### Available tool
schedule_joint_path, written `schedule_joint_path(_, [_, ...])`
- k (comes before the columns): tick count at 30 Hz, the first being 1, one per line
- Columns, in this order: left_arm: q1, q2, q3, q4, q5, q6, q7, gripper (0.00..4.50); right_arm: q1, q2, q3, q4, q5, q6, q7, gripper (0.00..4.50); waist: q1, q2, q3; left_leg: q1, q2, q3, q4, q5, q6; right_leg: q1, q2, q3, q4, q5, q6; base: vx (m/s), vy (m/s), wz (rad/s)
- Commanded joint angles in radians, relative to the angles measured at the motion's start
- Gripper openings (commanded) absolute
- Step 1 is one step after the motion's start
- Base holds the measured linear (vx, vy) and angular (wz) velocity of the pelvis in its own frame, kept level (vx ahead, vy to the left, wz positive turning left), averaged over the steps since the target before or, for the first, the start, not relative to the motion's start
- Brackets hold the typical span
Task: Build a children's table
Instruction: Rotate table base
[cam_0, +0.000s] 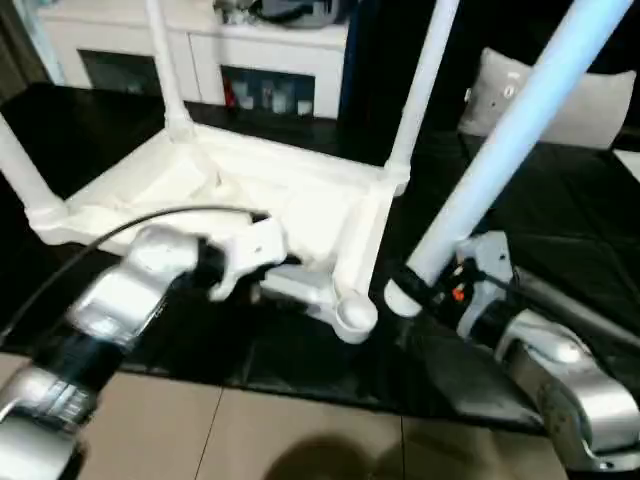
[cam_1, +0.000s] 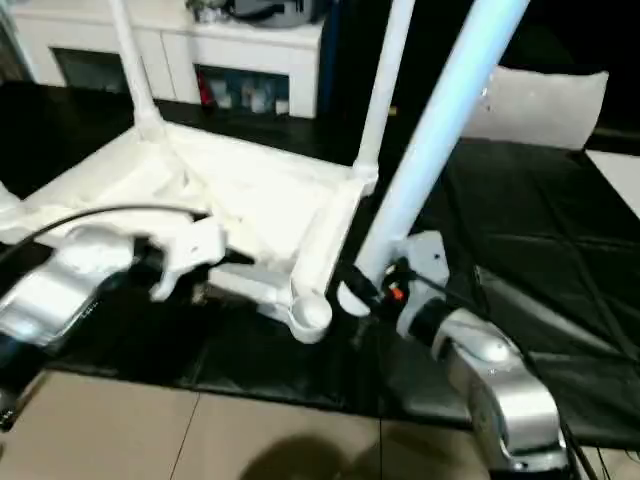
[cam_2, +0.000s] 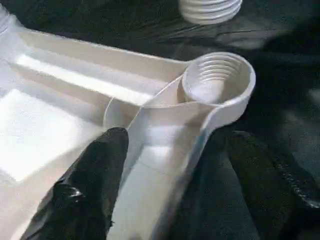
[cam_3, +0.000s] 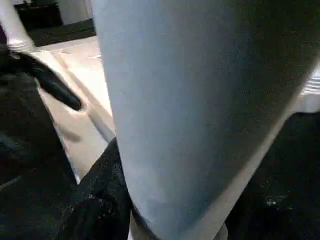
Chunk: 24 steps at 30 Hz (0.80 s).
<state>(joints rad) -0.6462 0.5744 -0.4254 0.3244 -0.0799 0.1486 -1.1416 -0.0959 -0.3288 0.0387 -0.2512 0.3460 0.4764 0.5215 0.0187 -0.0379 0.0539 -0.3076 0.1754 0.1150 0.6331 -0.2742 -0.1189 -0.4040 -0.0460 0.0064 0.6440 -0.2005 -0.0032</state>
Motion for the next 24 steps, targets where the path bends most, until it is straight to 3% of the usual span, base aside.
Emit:
schedule_joint_path(1, [-0.028, -0.011, -0.022, 0.053, 0.03, -0.047, -0.012, 3.11, -0.002, -0.014, -0.002, 0.002, -0.003, -0.01, 0.011, 1.93, 0.003, 0.015, -0.061, -0.035, 0.01, 0.015, -0.083, 0.019, -0.017, 0.076, -0.051, 0.032, -0.071, -0.064, -0.196, 0.0, 0.0, 0.0])
schedule_joint_path(4, [-0.119, -0.064, -0.056, 0.251, 0.062, -0.153, -0.076, 2.86, 0.012, -0.012, -0.021, -0.007, 0.009, -0.002, 0.024, 1.93, 0.004, 0.018, -0.064, -0.031, 0.008, 0.017, -0.082, 0.015, -0.009, 0.075, -0.05, 0.03, -0.074, -0.038, -0.211, 0.0, 0.0, 0.0])
schedule_joint_path(5, [-0.124, -0.066, -0.057, 0.26, 0.064, -0.157, -0.079, 2.78, 0.013, -0.012, -0.022, -0.008, 0.01, -0.002, 0.024, 1.93, 0.004, 0.022, -0.064, -0.029, 0.009, 0.019, -0.082, 0.021, -0.007, 0.074, -0.05, 0.03, -0.074, -0.016, -0.22, 0.0, 0.0, 0.0])
schedule_joint_path(7, [-0.153, -0.081, -0.071, 0.335, 0.081, -0.205, -0.115, 2.69, 0.021, -0.015, -0.025, -0.019, 0.015, -0.001, 0.025, 1.93, 0.005, 0.021, -0.064, -0.035, 0.012, 0.016, -0.082, 0.036, -0.007, 0.081, -0.054, 0.03, -0.068, 0.027, -0.236, 0.0, 0.0, 0.0])
schedule_joint_path(12, [-0.214, -0.109, -0.108, 0.493, 0.138, -0.314, -0.168, 2.33, 0.042, -0.023, -0.03, -0.038, 0.02, -0.012, 0.023, 1.93, 0.007, 0.023, -0.062, -0.033, 0.013, 0.017, -0.083, 0.029, -0.004, 0.083, -0.054, 0.029, -0.073, 0.029, -0.247, 0.0, 0.0, 0.0])
schedule_joint_path(13, [-0.244, -0.126, -0.124, 0.559, 0.166, -0.364, -0.176, 2.26, 0.051, -0.024, -0.034, -0.048, 0.021, -0.01, 0.022, 1.93, 0.009, 0.032, -0.061, -0.03, 0.017, 0.017, -0.084, 0.023, -0.007, 0.082, -0.057, 0.029, -0.074, 0.031, -0.251, 0.0, 0.0, 0.0])
schedule_joint_path(24, [-0.332, -0.204, -0.114, 0.773, 0.226, -0.495, -0.154, 1.26, 0.068, -0.02, -0.031, -0.071, 0.025, 0.002, 0.014, 1.93, 0.016, 0.025, -0.061, -0.034, 0.016, 0.019, -0.084, 0.044, -0.006, 0.093, -0.058, 0.03, -0.075, 0.051, -0.259, 0.0, 0.0, 0.0])
